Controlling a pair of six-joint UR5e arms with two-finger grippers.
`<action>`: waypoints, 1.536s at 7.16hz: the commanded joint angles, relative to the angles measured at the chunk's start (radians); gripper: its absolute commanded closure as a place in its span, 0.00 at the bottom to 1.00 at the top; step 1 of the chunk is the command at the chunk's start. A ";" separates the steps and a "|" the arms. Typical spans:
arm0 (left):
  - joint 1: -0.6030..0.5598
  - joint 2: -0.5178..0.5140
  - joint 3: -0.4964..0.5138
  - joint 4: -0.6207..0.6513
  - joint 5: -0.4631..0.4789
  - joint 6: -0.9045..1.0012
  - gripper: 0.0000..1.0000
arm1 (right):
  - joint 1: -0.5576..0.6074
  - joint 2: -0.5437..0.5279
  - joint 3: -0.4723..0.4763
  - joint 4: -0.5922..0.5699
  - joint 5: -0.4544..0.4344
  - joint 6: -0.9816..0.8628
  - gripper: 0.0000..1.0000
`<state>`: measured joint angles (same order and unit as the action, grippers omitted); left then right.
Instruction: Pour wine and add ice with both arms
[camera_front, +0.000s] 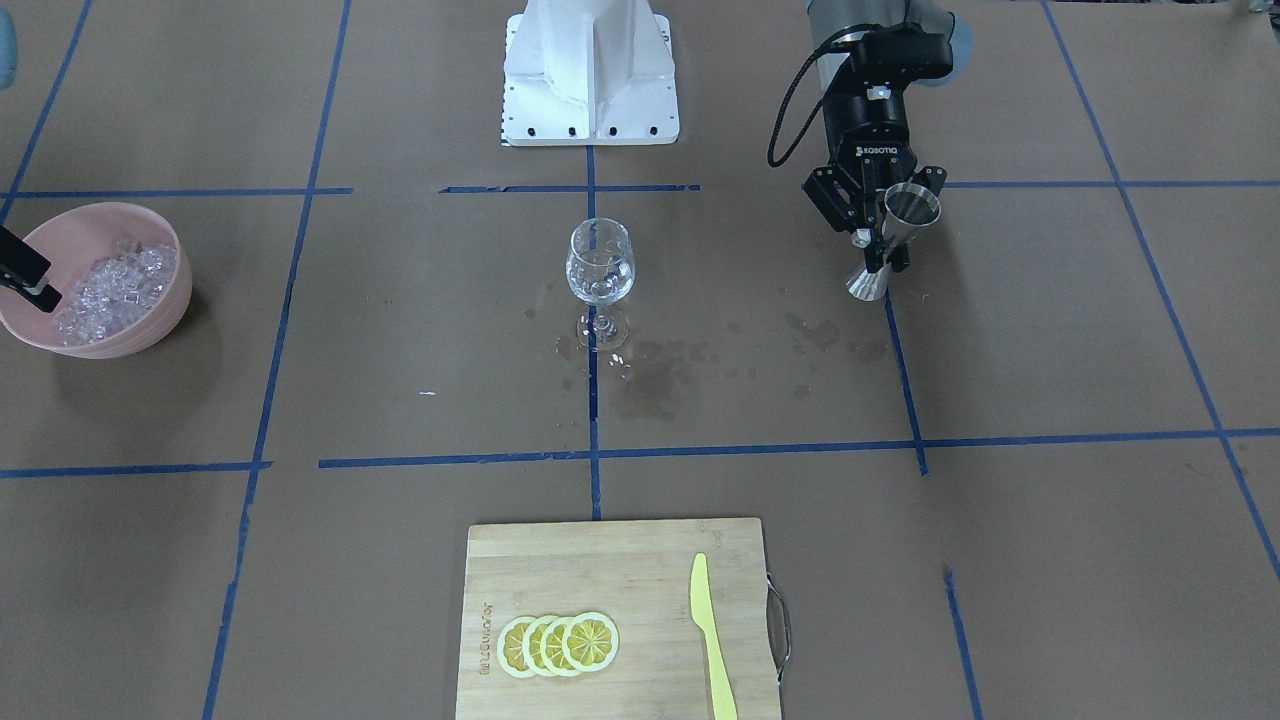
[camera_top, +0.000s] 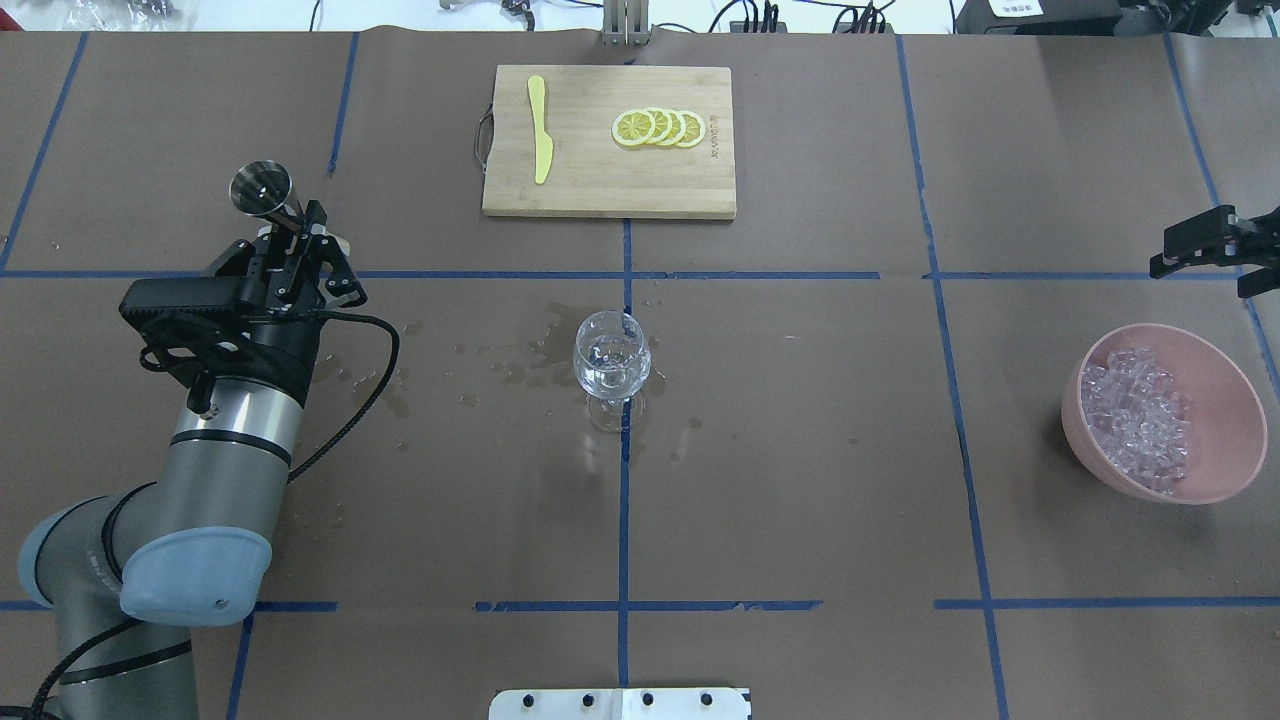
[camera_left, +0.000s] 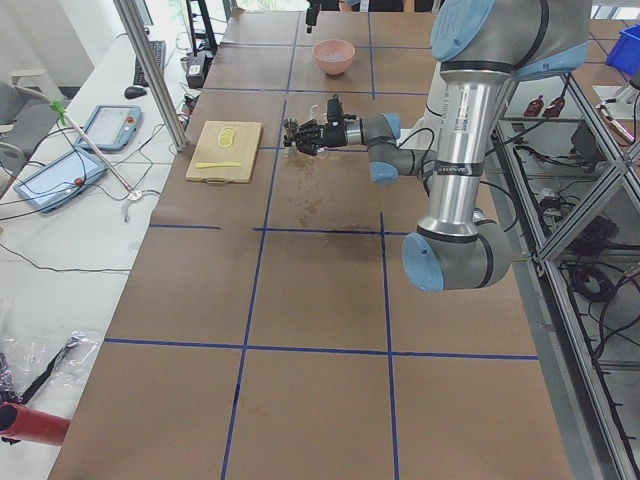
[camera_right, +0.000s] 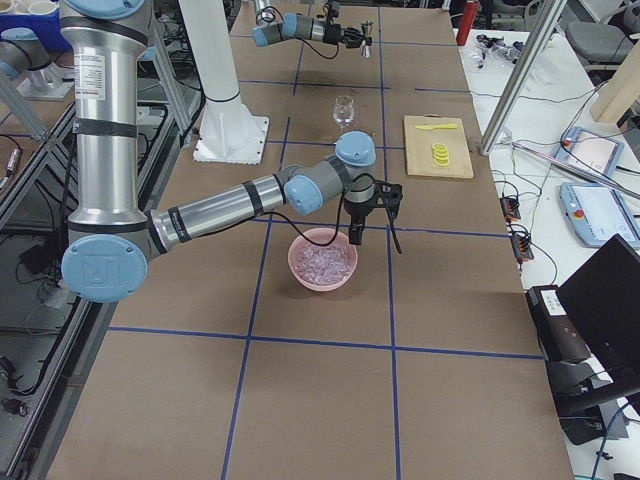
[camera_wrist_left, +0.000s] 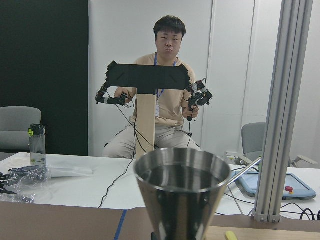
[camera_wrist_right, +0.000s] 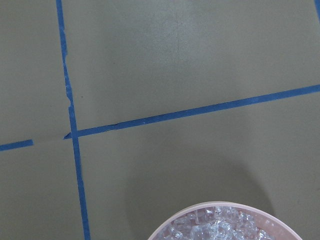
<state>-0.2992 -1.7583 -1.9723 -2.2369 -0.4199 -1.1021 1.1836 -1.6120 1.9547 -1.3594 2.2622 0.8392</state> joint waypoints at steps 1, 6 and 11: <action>0.009 -0.047 0.003 0.000 -0.007 0.069 1.00 | -0.005 -0.005 0.001 0.002 -0.003 0.000 0.00; 0.018 -0.188 0.081 0.007 -0.213 0.214 1.00 | -0.021 -0.029 0.029 0.002 -0.006 0.001 0.00; 0.023 -0.247 0.078 -0.018 -0.290 0.326 1.00 | -0.019 -0.031 0.030 0.002 -0.006 0.001 0.00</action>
<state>-0.2765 -1.9956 -1.8934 -2.2409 -0.7072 -0.7872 1.1642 -1.6428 1.9849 -1.3576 2.2565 0.8406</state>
